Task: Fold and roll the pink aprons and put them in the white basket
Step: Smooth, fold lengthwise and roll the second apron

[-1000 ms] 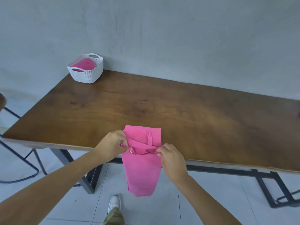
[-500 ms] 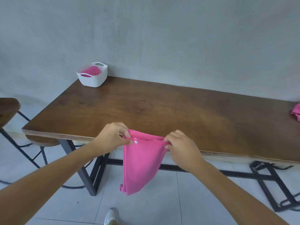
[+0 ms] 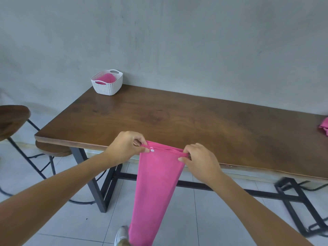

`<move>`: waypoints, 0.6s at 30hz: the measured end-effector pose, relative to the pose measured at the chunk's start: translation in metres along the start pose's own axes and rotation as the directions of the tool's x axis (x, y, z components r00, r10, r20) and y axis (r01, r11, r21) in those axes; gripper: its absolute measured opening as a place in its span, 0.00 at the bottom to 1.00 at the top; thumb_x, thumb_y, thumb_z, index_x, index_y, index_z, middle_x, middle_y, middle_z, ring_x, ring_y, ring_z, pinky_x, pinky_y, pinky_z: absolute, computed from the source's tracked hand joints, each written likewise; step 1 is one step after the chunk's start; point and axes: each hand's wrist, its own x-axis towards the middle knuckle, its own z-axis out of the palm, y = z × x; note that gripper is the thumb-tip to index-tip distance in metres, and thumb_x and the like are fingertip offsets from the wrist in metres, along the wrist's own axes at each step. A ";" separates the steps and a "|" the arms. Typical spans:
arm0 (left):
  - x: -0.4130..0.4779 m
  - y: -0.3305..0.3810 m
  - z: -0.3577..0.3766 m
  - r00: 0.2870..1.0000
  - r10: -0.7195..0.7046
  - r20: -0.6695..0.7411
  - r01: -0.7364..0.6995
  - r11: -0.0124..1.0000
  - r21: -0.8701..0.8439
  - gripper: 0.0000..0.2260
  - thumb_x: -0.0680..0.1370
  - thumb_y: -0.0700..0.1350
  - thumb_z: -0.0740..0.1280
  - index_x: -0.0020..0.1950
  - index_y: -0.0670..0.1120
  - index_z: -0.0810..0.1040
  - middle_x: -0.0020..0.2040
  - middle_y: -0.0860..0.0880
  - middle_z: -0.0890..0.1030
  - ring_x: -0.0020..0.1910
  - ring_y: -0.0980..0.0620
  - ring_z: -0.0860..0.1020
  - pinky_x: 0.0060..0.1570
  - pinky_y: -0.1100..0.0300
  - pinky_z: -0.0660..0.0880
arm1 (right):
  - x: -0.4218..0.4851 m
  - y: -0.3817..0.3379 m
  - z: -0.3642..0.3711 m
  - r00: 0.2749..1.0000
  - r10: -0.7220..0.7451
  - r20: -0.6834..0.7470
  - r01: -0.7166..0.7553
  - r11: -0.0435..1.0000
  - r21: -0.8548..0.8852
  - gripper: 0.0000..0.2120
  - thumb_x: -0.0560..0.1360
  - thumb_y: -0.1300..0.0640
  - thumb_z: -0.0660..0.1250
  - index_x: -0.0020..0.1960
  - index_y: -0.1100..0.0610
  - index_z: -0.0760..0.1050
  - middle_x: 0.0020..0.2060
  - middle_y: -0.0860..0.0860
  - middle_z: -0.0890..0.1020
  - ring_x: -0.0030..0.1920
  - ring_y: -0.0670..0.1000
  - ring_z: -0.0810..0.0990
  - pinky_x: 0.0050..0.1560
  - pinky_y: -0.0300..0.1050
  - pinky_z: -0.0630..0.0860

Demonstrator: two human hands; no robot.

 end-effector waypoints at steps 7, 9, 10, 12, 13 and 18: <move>0.001 -0.009 0.017 0.998 -0.011 -0.061 0.009 0.999 -0.043 0.07 0.70 0.46 0.81 0.39 0.49 0.84 0.38 0.53 0.83 0.39 0.51 0.81 0.45 0.54 0.79 | -0.001 0.009 0.018 0.992 0.120 -0.040 -0.109 0.973 0.203 0.07 0.77 0.50 0.70 0.43 0.49 0.74 0.38 0.44 0.78 0.42 0.46 0.77 0.42 0.49 0.77; 0.002 -0.012 0.024 0.996 -0.013 -0.087 0.010 0.999 -0.035 0.08 0.69 0.47 0.82 0.37 0.50 0.83 0.37 0.53 0.83 0.36 0.50 0.79 0.41 0.56 0.78 | 0.000 0.012 0.024 0.988 0.146 -0.055 -0.127 0.958 0.258 0.08 0.77 0.52 0.70 0.43 0.49 0.72 0.36 0.45 0.78 0.39 0.46 0.77 0.40 0.50 0.76; 0.002 -0.012 0.027 0.995 -0.023 -0.100 0.019 0.999 -0.043 0.09 0.69 0.46 0.82 0.37 0.50 0.82 0.36 0.54 0.82 0.35 0.51 0.78 0.39 0.59 0.77 | 0.001 0.014 0.028 0.984 0.164 -0.062 -0.140 0.947 0.290 0.09 0.78 0.53 0.70 0.43 0.49 0.71 0.35 0.45 0.78 0.38 0.47 0.76 0.40 0.50 0.76; 0.003 -0.014 0.035 0.991 -0.047 -0.123 0.039 0.997 -0.065 0.10 0.68 0.43 0.82 0.37 0.48 0.81 0.35 0.57 0.81 0.33 0.55 0.76 0.36 0.66 0.73 | 0.003 0.018 0.036 0.978 0.196 -0.074 -0.161 0.927 0.339 0.10 0.78 0.55 0.69 0.43 0.48 0.69 0.34 0.45 0.77 0.36 0.46 0.76 0.39 0.51 0.76; 0.004 -0.015 0.039 0.990 -0.056 -0.129 0.047 0.996 -0.072 0.11 0.69 0.42 0.82 0.37 0.47 0.80 0.35 0.58 0.80 0.33 0.57 0.75 0.36 0.68 0.72 | 0.004 0.019 0.040 0.976 0.201 -0.083 -0.160 0.922 0.353 0.10 0.78 0.56 0.69 0.44 0.48 0.68 0.34 0.45 0.77 0.36 0.46 0.76 0.39 0.51 0.76; 0.012 -0.025 0.053 0.984 -0.110 -0.140 0.097 0.991 -0.095 0.13 0.68 0.41 0.82 0.40 0.46 0.78 0.36 0.52 0.79 0.34 0.56 0.74 0.38 0.57 0.77 | 0.017 0.028 0.057 0.963 0.263 -0.062 -0.215 0.886 0.412 0.11 0.78 0.56 0.69 0.56 0.48 0.70 0.40 0.43 0.81 0.42 0.47 0.81 0.43 0.50 0.77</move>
